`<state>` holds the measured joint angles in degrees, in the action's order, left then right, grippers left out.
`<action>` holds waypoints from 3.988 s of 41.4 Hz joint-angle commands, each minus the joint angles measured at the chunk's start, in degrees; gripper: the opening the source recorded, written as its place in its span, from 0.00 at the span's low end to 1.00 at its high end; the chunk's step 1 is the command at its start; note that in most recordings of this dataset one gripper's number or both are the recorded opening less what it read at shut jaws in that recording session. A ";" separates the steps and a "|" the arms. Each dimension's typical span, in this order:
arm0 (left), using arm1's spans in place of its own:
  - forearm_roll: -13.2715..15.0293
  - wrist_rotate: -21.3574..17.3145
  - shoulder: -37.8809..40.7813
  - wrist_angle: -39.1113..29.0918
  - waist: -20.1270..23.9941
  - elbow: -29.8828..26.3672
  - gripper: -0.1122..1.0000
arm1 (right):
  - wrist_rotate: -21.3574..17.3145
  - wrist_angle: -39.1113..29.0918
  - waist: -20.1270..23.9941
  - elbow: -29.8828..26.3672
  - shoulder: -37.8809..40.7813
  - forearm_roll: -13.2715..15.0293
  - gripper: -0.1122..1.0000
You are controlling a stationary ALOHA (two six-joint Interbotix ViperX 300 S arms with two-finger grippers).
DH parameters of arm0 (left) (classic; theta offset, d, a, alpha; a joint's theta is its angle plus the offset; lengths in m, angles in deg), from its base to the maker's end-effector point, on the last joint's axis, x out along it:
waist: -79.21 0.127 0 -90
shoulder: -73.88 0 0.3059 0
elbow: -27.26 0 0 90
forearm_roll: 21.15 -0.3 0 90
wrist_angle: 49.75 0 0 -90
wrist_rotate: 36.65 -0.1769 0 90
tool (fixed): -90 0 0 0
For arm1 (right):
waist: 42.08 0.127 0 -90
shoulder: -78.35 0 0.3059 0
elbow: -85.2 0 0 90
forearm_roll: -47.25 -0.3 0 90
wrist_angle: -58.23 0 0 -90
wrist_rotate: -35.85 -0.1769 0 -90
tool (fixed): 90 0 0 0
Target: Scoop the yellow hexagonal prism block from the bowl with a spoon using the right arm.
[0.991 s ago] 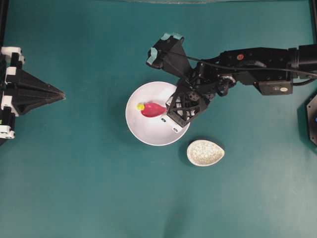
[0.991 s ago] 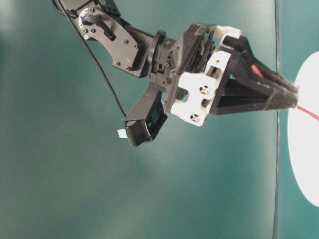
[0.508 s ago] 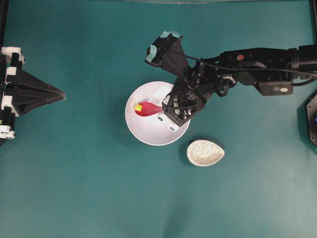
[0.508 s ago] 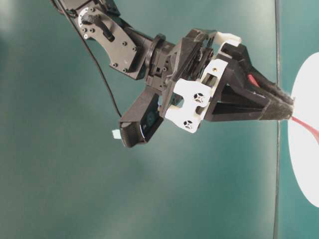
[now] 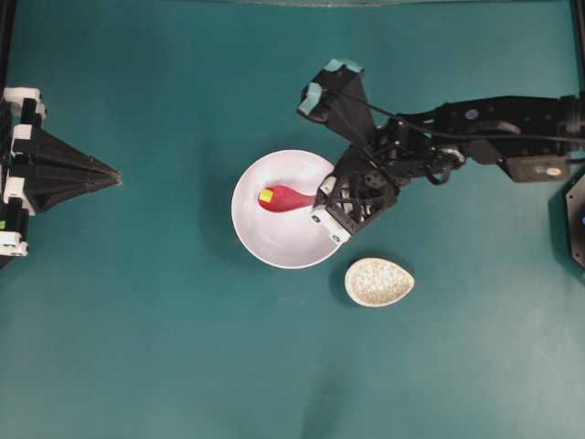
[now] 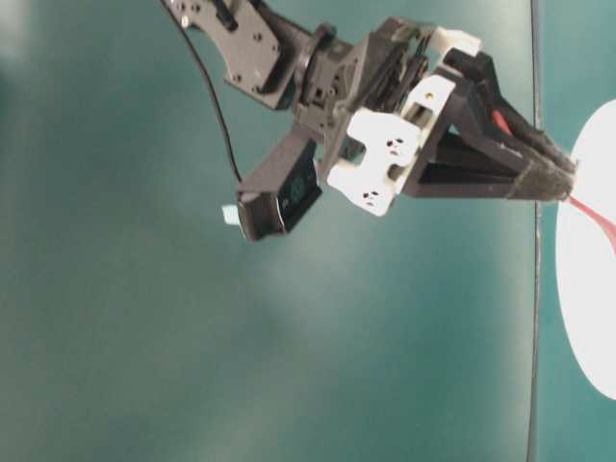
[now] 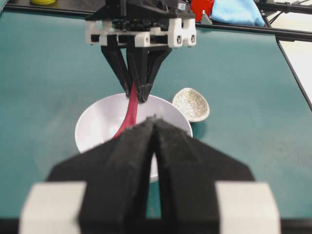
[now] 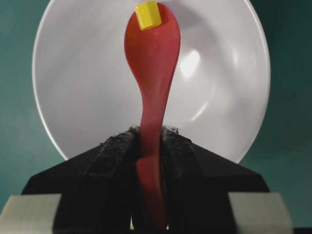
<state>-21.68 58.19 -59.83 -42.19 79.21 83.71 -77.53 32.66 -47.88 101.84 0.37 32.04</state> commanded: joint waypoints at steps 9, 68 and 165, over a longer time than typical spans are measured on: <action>-0.09 0.00 0.53 0.26 0.00 -0.79 0.11 | -0.18 6.33 1.32 3.78 -5.01 -1.58 0.29; -0.09 -0.09 -0.35 0.26 0.09 -1.05 0.11 | 0.97 18.02 4.92 13.62 -21.09 -3.60 0.29; -0.09 -0.09 -0.35 0.00 0.09 -1.05 0.11 | 1.05 18.54 4.83 12.92 -21.71 -1.41 0.29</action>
<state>-21.68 58.01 -60.62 -42.45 79.21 83.71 -76.65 50.59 -43.05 116.07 -20.02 30.46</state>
